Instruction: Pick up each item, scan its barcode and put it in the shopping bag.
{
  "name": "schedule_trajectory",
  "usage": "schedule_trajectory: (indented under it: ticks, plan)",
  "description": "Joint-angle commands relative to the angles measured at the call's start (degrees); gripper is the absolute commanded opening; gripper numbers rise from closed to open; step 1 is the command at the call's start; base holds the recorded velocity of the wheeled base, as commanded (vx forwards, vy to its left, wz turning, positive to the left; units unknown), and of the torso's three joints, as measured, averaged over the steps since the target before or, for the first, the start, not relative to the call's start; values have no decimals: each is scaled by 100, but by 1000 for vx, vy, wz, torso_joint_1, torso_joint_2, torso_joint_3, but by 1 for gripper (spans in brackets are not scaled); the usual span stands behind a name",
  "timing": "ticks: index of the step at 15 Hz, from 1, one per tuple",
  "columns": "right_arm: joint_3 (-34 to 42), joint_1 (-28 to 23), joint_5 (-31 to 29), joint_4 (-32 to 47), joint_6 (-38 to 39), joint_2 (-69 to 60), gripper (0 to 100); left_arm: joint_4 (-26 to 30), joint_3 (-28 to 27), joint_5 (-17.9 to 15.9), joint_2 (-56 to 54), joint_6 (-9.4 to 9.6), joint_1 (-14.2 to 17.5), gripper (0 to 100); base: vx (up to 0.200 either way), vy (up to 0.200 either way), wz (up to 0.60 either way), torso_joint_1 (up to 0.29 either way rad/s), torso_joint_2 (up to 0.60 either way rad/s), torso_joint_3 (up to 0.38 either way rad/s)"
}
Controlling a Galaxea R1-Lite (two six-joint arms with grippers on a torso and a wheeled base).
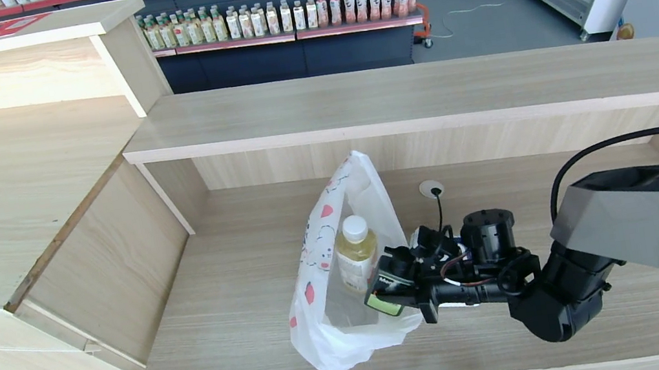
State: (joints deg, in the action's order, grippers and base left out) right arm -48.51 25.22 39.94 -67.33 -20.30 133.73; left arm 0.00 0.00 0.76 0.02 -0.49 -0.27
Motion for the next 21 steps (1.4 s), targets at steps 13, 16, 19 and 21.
schedule_trajectory:
  ticks: [13, 16, 19, 21]
  plan:
    - [-651, 194, -3, 730, 1063, -356, 100, 0, 0, 4, -2, -4, 0, 100, 0, 0, 0, 0, 0, 0]
    - [-379, 185, -3, 730, 2065, -805, 100, 0, 0, 4, -2, -4, 0, 100, 0, 0, 0, 0, 0, 0]
    - [61, 141, 14, 730, 2487, -1191, 100, 0, 0, 4, -2, -4, 0, 100, 0, 0, 0, 0, 0, 0]
    - [210, 97, 14, 739, 2522, -1341, 100, 0, 0, 4, -2, -4, 0, 100, 0, 0, 0, 0, 0, 0]
